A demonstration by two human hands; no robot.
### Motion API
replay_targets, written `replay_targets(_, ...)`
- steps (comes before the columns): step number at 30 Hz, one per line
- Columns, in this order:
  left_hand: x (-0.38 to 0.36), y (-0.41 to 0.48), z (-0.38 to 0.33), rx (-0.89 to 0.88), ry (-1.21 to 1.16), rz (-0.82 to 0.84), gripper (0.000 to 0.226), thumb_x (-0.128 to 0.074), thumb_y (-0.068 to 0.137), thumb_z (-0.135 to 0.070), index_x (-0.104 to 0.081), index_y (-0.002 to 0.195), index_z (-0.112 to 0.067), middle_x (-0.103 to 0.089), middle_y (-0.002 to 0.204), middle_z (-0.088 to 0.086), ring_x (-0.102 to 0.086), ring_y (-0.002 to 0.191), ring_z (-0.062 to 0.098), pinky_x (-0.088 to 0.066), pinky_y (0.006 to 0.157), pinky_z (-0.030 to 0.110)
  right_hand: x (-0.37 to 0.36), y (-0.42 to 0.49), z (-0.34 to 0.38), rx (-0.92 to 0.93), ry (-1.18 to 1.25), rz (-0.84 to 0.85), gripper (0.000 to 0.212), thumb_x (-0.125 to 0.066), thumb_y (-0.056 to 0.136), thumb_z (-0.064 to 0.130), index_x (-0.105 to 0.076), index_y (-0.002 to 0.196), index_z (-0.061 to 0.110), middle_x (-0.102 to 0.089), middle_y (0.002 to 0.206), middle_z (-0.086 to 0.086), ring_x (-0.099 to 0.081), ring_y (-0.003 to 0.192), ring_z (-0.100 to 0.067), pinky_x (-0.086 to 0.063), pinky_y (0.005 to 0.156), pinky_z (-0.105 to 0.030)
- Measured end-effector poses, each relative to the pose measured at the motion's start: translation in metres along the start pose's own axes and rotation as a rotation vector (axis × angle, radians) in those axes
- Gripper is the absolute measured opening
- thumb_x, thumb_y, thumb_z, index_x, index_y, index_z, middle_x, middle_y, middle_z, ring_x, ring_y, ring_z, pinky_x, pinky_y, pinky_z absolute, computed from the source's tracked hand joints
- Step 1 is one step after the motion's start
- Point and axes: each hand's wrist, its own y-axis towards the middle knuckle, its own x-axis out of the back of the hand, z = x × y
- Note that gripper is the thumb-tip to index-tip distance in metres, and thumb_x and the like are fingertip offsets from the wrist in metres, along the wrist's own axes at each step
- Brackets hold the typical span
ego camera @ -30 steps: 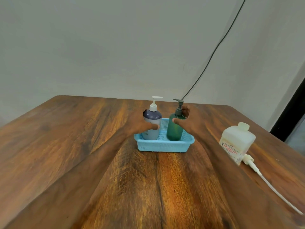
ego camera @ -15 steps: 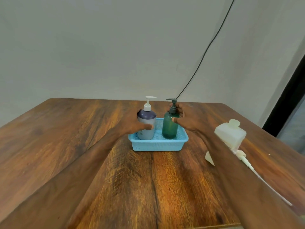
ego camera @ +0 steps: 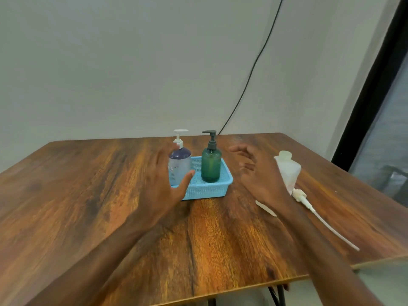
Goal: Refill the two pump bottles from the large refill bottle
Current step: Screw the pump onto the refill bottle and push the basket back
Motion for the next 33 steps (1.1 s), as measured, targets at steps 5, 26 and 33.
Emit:
replay_targets(5,-0.023,-0.014,-0.068,-0.222,-0.211,0.03,0.05,-0.081,0.086,-0.035,-0.056,0.126,-0.017,-0.06,0.127,-0.006,-0.057,0.114,0.011,-0.052,0.094,0.026,0.046,-0.024,-0.007,-0.026,0.01,-0.297,0.035,-0.059,0.086,-0.003,-0.072,0.099,0.027,-0.07,0.098,0.022,-0.063,0.093,0.008,-0.049,0.073,-0.01)
replay_targets(26,-0.119,0.011,-0.158,0.031,-0.324,0.468,0.085,-0.084,0.077,-0.051,-0.037,0.145,-0.032,-0.05,0.138,-0.009,-0.051,0.121,0.012,-0.051,0.094,0.03,0.086,-0.032,-0.145,-0.447,-0.479,0.01,0.008,-0.071,0.086,0.032,-0.067,0.092,0.035,-0.066,0.096,0.011,-0.059,0.086,-0.006,-0.057,0.075,-0.034)
replay_targets(33,-0.092,0.008,-0.133,0.031,-0.284,0.461,0.09,-0.086,0.072,-0.056,-0.042,0.148,-0.033,-0.057,0.134,-0.013,-0.056,0.117,0.009,-0.055,0.088,0.023,0.082,-0.03,-0.124,-0.443,-0.371,-0.045,0.018,-0.078,0.082,0.023,-0.065,0.089,0.032,-0.068,0.095,0.01,-0.061,0.082,-0.003,-0.055,0.069,-0.027)
